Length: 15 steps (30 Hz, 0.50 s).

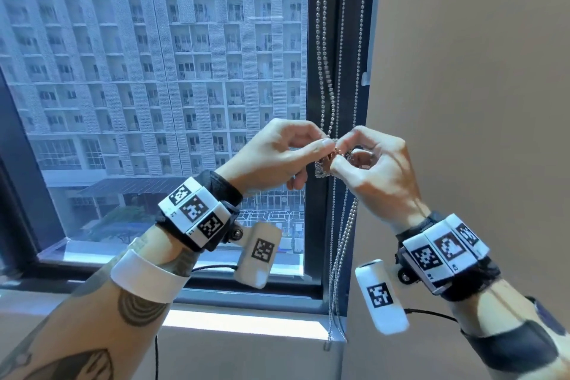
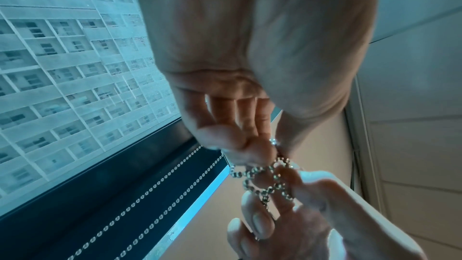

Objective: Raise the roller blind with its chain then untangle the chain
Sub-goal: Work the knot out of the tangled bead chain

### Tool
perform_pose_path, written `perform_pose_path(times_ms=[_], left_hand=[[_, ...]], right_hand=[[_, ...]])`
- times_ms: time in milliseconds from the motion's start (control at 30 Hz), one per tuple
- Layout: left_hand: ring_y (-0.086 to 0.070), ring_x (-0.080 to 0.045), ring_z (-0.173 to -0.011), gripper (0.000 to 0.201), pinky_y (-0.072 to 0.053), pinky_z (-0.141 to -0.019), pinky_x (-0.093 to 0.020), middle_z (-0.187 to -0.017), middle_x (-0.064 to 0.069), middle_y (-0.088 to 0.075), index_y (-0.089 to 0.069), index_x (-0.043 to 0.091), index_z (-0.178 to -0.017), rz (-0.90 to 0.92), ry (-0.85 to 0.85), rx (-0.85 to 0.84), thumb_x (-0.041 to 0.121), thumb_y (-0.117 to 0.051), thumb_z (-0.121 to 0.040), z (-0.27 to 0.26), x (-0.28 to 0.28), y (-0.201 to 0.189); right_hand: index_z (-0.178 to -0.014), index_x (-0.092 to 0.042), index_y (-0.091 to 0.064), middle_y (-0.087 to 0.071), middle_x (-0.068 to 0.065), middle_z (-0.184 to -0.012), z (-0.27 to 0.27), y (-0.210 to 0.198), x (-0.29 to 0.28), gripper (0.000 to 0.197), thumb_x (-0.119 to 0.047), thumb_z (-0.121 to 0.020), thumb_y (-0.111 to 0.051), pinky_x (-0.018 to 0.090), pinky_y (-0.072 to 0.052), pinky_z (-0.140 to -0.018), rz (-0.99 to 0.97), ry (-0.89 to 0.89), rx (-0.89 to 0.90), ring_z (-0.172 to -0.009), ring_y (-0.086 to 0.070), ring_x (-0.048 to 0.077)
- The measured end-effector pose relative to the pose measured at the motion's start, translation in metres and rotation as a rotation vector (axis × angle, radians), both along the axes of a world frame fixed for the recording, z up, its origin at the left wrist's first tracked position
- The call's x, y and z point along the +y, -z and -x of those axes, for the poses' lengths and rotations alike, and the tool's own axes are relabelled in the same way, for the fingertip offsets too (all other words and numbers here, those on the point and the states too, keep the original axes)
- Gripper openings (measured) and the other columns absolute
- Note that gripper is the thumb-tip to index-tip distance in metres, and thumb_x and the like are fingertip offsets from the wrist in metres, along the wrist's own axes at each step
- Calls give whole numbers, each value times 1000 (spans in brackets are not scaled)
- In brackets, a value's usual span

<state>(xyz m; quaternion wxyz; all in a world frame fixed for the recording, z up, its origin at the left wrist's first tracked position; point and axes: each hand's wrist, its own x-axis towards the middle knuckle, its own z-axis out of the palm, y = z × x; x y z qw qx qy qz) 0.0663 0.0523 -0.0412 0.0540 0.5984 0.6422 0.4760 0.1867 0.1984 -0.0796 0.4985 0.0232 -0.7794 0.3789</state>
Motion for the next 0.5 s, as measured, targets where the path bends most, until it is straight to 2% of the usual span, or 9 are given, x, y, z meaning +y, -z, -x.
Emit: perform_pose_path(times_ms=[33,67,100,133,200,300,400,500], left_hand=[[-58,-22,-46,24,-47,-47,-32,-72,3,-72,-67,2,-99,4,-1,-14,23,-60,-105,2,0,1],[-58,-24,-46,26,-48,-47,-30,-76,-7,-74,-66,0,-101,7,-3,-35,25,-58,-106,3,-1,3],[-58,-25,-47,28,-49,-46,-28,-84,-17,-75,-64,0,-101,7,-1,-60,26,-56,-106,4,0,4],[-58,-24,-46,27,-48,-44,-26,-89,-18,-75,-63,0,-101,0,1,-84,25,-54,-107,4,0,6],[-57,-19,-43,23,-47,-41,-24,-89,-4,-76,-62,2,-101,-21,0,-113,22,-52,-108,3,1,9],[-57,-16,-42,22,-47,-40,-24,-87,2,-77,-61,2,-102,-44,-3,-140,22,-52,-107,3,4,13],[-57,-16,-43,23,-48,-40,-24,-88,0,-77,-62,1,-103,-53,-20,-169,21,-53,-107,5,5,15],[-57,-16,-42,20,-48,-42,-26,-90,-4,-79,-63,-1,-103,-71,-42,-164,18,-59,-105,8,6,18]], right_hand=[[-75,-16,-67,-73,19,-74,-1,1,-1,12,-29,-75,-68,47,-52,-51,16,-4,1,-61,-67,43],[-76,-17,-68,-74,17,-75,-1,1,-1,10,-27,-77,-69,46,-52,-51,41,-9,4,-62,-68,42],[-75,-18,-68,-77,10,-79,-1,1,-1,6,-23,-78,-71,42,-53,-51,76,-15,15,-63,-71,35],[-74,-21,-68,-78,1,-84,-2,2,-1,5,-20,-78,-72,35,-56,-55,109,-18,30,-67,-75,23],[-72,-25,-68,-78,-8,-94,-3,2,-3,9,-18,-77,-73,22,-56,-66,142,-12,55,-77,-75,8],[-74,-21,-70,-77,-4,-85,-4,4,-7,13,-11,-81,-76,17,-54,-69,142,22,88,-74,-72,5],[-76,-18,-70,-72,-5,-71,-5,4,-8,17,-4,-82,-78,20,-53,-66,191,8,112,-64,-69,4],[-81,-23,-70,-73,0,-71,-5,3,-6,15,-13,-74,-79,36,-58,-69,287,-20,138,-65,-69,15]])
